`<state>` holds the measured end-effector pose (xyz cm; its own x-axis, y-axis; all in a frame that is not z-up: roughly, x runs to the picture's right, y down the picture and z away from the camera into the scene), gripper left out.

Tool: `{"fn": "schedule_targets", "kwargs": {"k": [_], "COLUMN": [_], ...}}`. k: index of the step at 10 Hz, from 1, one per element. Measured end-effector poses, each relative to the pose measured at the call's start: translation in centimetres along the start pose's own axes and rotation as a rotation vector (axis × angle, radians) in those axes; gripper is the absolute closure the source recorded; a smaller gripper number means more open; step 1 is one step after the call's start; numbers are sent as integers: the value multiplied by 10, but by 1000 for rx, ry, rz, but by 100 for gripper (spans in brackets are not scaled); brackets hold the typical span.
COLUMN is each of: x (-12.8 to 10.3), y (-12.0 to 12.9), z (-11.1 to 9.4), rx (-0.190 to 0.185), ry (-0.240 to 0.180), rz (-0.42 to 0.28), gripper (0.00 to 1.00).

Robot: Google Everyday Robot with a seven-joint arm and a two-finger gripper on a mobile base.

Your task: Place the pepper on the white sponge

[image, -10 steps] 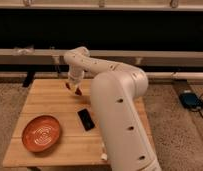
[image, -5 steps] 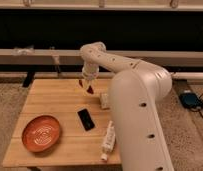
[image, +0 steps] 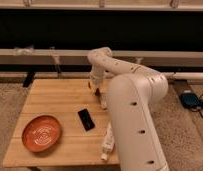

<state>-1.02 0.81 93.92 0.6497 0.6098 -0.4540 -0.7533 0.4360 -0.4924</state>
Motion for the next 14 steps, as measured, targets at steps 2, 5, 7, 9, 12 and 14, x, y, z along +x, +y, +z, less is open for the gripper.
{"fn": "schedule_targets", "kwargs": {"k": [2,5,7,9,12,14], "x": [14,37,47,53,58,62], "y": [-12,-31,-35,-32,-23,-17], "z": [-2,-7,-6,-3,-1,0], "rx": [4,5,1,-7,-15,-19], "ry": [4,9,14,20,28,32], "rz": [37,87,107,111,95,83], "gripper": [100,100,100,100,100,100]}}
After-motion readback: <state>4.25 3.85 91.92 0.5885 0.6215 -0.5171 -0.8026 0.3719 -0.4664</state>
